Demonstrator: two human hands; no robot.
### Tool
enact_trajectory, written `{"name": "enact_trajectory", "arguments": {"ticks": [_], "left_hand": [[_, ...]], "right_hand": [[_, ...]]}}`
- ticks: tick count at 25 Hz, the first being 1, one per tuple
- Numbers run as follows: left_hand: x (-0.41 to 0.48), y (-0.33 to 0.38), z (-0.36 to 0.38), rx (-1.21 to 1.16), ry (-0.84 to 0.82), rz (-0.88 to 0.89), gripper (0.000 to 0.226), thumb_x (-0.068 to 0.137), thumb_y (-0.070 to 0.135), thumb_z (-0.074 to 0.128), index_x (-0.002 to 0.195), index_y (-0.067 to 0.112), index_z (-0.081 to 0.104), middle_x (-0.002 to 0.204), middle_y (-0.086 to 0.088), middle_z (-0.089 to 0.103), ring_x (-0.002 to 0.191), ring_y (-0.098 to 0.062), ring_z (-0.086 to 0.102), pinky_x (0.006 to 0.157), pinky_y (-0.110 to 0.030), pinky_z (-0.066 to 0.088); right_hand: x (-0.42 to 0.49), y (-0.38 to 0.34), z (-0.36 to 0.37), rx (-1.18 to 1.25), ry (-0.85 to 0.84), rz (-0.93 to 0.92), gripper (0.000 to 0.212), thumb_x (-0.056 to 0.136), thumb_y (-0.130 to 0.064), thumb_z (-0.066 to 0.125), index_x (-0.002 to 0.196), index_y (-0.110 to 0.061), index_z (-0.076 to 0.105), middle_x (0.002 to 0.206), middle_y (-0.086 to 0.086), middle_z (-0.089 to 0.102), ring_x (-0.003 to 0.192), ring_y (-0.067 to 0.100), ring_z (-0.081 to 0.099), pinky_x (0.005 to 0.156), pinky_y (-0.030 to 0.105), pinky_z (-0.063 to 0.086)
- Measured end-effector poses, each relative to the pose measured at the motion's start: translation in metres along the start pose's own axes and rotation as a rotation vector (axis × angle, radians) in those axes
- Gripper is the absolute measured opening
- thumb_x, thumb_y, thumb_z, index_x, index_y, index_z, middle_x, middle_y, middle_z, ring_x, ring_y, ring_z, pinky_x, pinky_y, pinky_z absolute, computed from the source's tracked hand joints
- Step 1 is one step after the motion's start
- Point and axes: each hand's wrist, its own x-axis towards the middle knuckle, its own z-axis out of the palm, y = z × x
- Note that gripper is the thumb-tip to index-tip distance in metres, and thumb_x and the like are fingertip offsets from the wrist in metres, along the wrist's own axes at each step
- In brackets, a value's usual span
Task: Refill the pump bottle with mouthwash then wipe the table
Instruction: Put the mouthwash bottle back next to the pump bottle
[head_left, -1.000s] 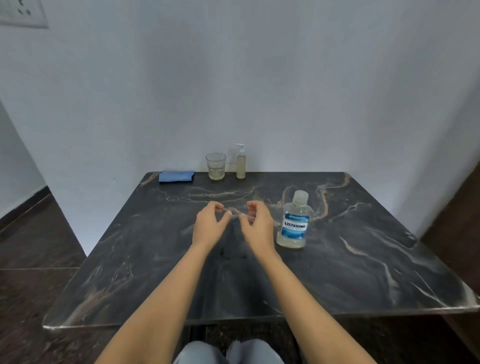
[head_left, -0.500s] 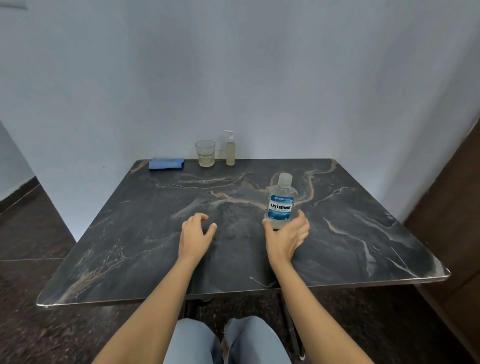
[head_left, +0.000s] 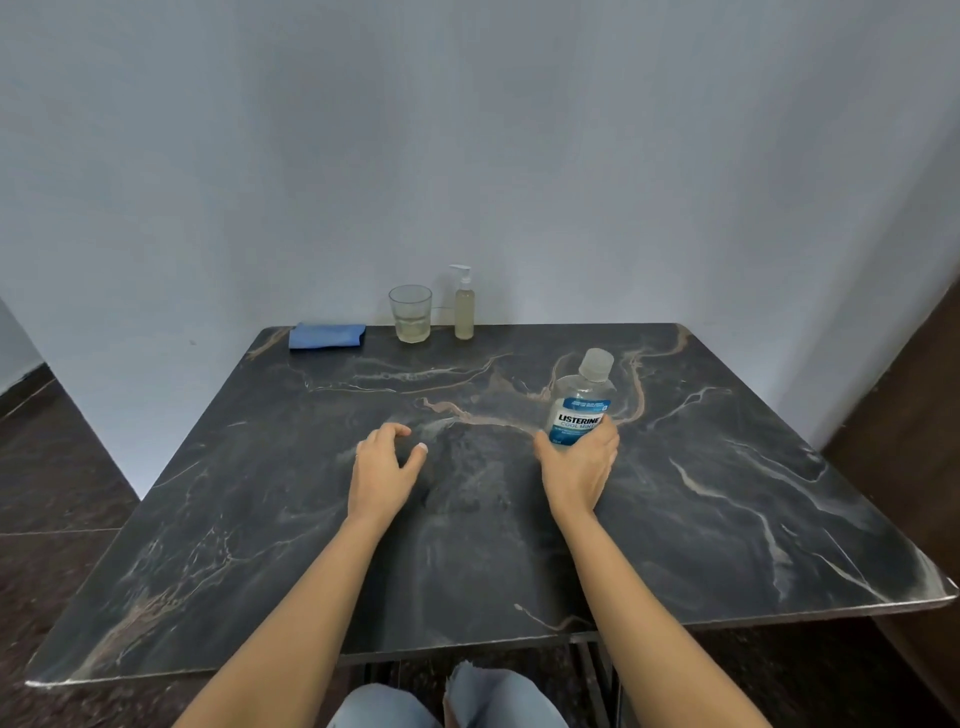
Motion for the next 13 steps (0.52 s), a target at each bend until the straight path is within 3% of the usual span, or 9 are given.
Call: {"name": "enact_trajectory", "arguments": {"ticks": [7,13], "left_hand": [[0.065,-0.011,0.001,0.033,-0.004,0.010,0.036,0.092,0.036,0.061,0.122,0.017,0.056,0.125,-0.001,0.058,0.122,-0.019,0.046,0.095,-0.033,0.041],[0.125,-0.019,0.024,0.080,-0.035,0.082,0.034,0.092,0.036,0.060,0.120,0.017,0.056,0.119,0.000,0.059,0.118,-0.018,0.048,0.092,-0.033,0.045]], "right_hand": [[0.084,-0.036,0.051,0.088,-0.010,-0.018,0.066,0.062,-0.021,0.081,0.116,-0.011,0.045,0.107,0.001,0.049,0.098,0.018,0.050,0.087,0.041,0.051],[0.153,-0.049,0.111,0.020,-0.039,-0.064,0.069,0.065,-0.027,0.080,0.120,-0.008,0.043,0.116,0.008,0.051,0.106,0.025,0.051,0.088,0.043,0.051]]}}
